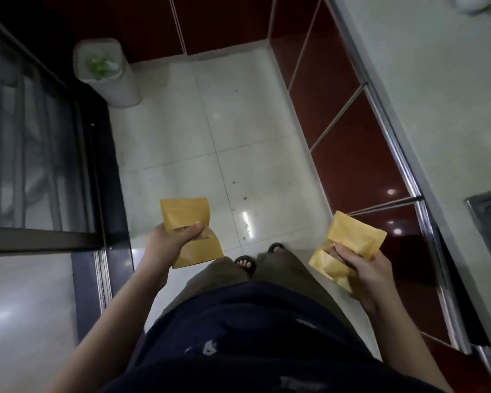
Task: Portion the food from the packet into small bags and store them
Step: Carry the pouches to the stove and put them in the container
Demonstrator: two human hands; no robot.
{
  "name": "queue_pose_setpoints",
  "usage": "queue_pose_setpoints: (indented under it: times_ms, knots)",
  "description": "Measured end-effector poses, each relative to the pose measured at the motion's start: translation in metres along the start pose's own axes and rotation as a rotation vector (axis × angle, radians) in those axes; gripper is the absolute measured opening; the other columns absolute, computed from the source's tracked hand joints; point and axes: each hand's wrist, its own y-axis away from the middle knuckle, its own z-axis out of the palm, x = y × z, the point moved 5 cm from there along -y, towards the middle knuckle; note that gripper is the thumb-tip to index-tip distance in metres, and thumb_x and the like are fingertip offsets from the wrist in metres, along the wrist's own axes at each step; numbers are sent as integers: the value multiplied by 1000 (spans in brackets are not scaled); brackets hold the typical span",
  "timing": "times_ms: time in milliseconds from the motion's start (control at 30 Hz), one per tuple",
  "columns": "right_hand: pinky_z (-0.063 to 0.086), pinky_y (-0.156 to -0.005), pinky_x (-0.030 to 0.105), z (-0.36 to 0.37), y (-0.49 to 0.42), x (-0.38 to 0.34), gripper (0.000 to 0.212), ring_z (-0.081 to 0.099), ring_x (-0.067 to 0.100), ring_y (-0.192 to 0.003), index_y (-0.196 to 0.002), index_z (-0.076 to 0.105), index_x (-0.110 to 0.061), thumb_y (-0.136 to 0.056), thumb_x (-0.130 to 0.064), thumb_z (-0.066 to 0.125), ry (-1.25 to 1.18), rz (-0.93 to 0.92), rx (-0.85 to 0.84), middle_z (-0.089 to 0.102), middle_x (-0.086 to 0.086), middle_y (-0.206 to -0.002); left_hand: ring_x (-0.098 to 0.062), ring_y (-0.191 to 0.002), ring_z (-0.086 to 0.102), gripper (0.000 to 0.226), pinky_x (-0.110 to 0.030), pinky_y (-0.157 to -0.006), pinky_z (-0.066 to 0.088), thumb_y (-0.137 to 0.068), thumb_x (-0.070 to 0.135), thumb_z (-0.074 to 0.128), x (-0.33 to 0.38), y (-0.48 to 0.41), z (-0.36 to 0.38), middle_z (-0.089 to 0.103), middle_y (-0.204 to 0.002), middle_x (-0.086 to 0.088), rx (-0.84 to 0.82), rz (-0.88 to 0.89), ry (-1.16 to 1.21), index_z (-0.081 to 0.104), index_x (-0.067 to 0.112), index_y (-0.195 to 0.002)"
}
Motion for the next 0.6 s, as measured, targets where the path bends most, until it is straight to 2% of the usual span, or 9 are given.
queue_pose_setpoints:
  times_ms: [133,200,267,300,367,433,467,533,600]
  knots:
    - [52,-50,27,9,-34,-38,33,71,22,-70,-93,67,-19,-64,-18,84,119,27,33,74,2,-80,-19,-83,72,32,-35,-70,59,-75,32,82,20,-24,0,76,-90,-1,32,-7,80,69,16,-100]
    - [51,-59,34,14,-56,-56,36,66,23,-80,-93,63,-22,-64,-20,84,165,46,44,70,3,-90,-13,-78,72,31,-29,-63,59,-75,33,81,30,-38,-2,76,-86,3,66,-9,107,69,17,-98]
    - [55,-77,49,30,-81,-76,46,66,30,-95,-103,65,-17,-63,-20,86,166,75,4,70,10,-103,-8,-73,71,29,-21,-54,54,-74,35,81,44,-55,-5,75,-82,9,111,-9,130,69,18,-95]
    - [54,-82,53,41,-94,-89,50,66,32,-97,-108,65,-15,-63,-20,87,177,86,-18,70,11,-106,-10,-75,72,30,-22,-55,54,-73,35,82,51,-63,-7,75,-82,8,133,-16,142,70,18,-94]
    - [55,-71,42,70,-120,-121,47,67,26,-89,-106,66,-15,-64,-19,86,243,67,-61,71,7,-99,-17,-80,71,32,-28,-60,54,-72,35,83,64,-79,-14,75,-84,3,193,-49,183,69,18,-95]
    - [50,-59,31,106,-145,-155,37,69,19,-75,-94,67,-17,-61,-18,84,289,44,-122,74,1,-84,-20,-85,70,35,-31,-65,54,-69,36,85,78,-90,-23,75,-87,1,260,-75,233,68,19,-95]
    - [52,-60,31,126,-155,-171,35,71,18,-72,-92,68,-15,-61,-18,84,311,34,-164,76,1,-79,-22,-86,70,37,-34,-67,54,-68,35,86,85,-95,-27,75,-89,-1,287,-81,258,69,18,-96]
    - [56,-66,33,168,-172,-198,34,74,21,-79,-98,69,-12,-67,-15,83,340,12,-275,77,5,-85,-25,-88,70,37,-35,-69,55,-69,32,86,99,-105,-37,75,-91,-5,338,-95,297,70,15,-98]
    - [57,-62,30,211,-182,-220,36,74,23,-83,-105,66,-10,-72,-11,80,335,5,-372,76,9,-90,-26,-87,70,34,-34,-68,54,-71,29,84,112,-113,-47,74,-92,-7,392,-116,320,69,13,-97]
